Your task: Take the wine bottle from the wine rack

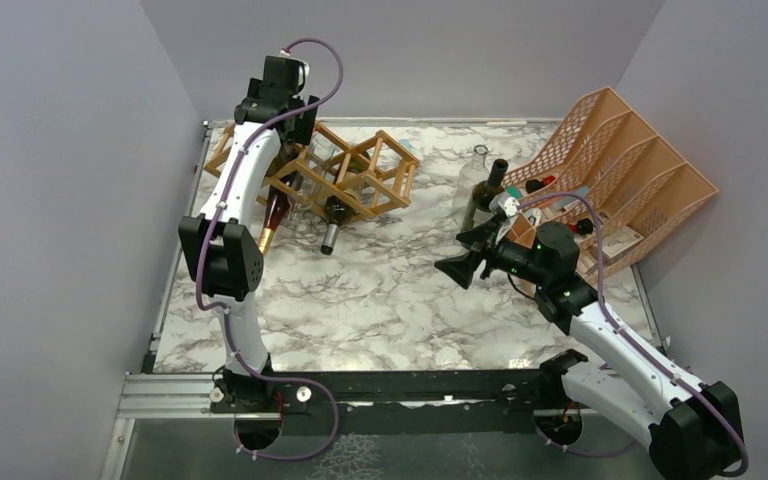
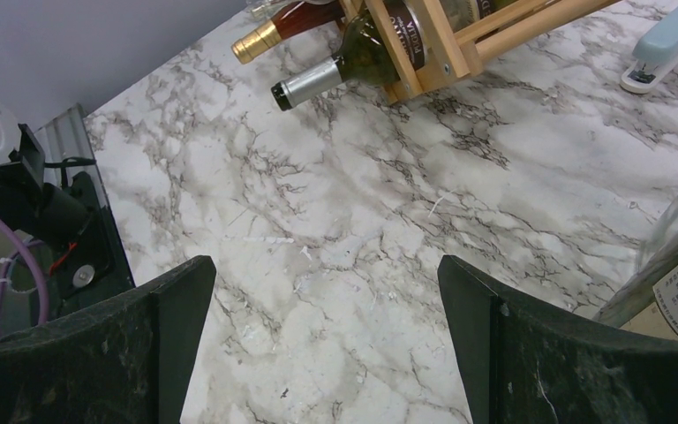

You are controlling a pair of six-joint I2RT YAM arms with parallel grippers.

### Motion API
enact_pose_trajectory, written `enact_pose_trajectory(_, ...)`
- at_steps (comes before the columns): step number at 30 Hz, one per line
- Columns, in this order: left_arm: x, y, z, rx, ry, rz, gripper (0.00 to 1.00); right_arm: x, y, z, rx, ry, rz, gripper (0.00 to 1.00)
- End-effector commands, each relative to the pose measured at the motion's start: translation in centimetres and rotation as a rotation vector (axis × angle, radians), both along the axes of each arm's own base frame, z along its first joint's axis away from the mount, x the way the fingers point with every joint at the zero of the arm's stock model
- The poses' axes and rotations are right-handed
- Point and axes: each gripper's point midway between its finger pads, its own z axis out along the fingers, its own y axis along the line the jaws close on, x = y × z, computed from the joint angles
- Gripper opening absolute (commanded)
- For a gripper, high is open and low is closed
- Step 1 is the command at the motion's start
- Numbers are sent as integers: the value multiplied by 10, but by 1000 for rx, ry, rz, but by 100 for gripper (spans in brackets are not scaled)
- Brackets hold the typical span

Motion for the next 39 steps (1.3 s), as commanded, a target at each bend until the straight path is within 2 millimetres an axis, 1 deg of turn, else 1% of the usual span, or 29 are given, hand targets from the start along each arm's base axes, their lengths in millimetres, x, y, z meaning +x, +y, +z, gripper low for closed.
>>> enact_pose_trajectory(1,8,3,-8,-8,-1,26,99,0,1,5,0,-14,11,100)
enact_pose_trajectory(4,8,6,-15,-18,12,43,96,0,1,6,1,-13,8,100)
enact_pose_trajectory(9,10,6,-25,-53,36,19,92,-1,1,7,3,-16,13,100)
enact_pose_trajectory(12,8,7,-30,-72,48,15,85,-1,1,8,4,-18,10,100)
enact_pose_trajectory(13,7,9,-30,-79,48,21,85,-1,0,8,4,-19,8,100)
enact_pose_trajectory(19,-1,18,-25,-105,42,49,84,-2,1,8,7,-18,12,100)
enact_pose_trajectory(21,-5,21,-27,-108,51,54,86,-2,1,8,8,-19,13,100)
enact_pose_trajectory(23,-7,23,-29,-117,61,56,89,-2,1,8,8,-19,13,99)
enact_pose_trajectory(27,-10,26,-37,-131,81,63,89,-2,1,9,10,-21,12,100)
enact_pose_trajectory(29,-10,25,-37,-140,80,58,87,-2,1,10,10,-22,13,100)
enact_pose_trajectory(31,-12,24,-32,-145,72,58,81,-2,0,9,8,-22,9,100)
enact_pose_trajectory(36,-17,23,-11,-163,26,53,63,-2,0,11,10,-27,6,100)
enact_pose_trajectory(39,-20,24,4,-168,-8,58,55,-2,0,10,9,-24,8,100)
